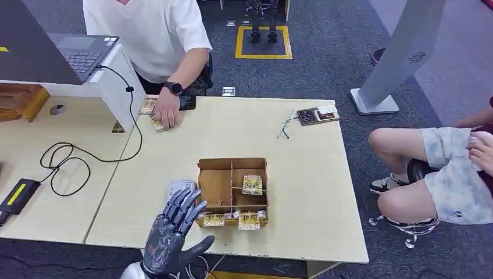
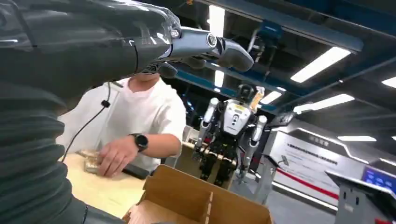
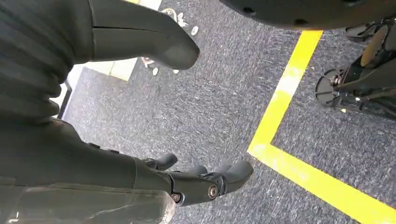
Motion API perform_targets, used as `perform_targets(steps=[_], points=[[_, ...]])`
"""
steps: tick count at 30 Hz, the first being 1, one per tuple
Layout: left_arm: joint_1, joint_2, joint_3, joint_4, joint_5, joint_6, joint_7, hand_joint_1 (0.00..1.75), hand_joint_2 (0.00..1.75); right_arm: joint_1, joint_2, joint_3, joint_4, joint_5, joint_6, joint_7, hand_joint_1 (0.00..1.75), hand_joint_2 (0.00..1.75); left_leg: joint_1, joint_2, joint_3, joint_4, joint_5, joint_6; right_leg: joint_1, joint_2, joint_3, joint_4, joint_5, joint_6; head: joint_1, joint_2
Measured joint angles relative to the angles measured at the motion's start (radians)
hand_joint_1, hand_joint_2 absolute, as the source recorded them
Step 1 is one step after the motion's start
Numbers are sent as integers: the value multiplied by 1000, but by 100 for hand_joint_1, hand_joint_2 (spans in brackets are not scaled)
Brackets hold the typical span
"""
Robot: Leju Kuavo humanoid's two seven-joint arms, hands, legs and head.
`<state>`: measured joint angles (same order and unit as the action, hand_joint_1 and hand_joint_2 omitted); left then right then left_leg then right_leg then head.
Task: Pass the card to the sensor for recognition and then transmit it.
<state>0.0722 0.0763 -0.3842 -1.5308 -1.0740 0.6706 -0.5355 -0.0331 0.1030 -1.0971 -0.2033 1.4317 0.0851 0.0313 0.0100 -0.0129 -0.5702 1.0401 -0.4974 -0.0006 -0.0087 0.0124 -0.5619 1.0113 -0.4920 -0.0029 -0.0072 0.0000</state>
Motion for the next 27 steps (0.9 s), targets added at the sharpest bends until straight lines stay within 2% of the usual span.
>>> perform_targets(steps=[5, 13, 19, 27], points=[[-66, 37, -61, 46, -96, 0, 41, 0, 175, -2, -4, 0, 0, 2, 0, 0, 0, 175, 0, 0, 0, 0, 0, 0, 0, 0, 0, 0, 0, 0, 0, 0], [-73, 39, -66, 52, -106, 0, 48, 0, 175, -2, -5, 0, 0, 2, 0, 0, 0, 175, 0, 0, 0, 0, 0, 0, 0, 0, 0, 0, 0, 0, 0, 0], [-156, 58, -159, 130, -270, 0, 190, 0, 175, -2, -9, 0, 0, 14, 2, 0, 0, 175, 0, 0, 0, 0, 0, 0, 0, 0, 0, 0, 0, 0, 0, 0], [-170, 59, -184, 153, -274, 0, 201, 0, 175, -2, -10, 0, 0, 14, 3, 0, 0, 175, 0, 0, 0, 0, 0, 0, 0, 0, 0, 0, 0, 0, 0, 0]])
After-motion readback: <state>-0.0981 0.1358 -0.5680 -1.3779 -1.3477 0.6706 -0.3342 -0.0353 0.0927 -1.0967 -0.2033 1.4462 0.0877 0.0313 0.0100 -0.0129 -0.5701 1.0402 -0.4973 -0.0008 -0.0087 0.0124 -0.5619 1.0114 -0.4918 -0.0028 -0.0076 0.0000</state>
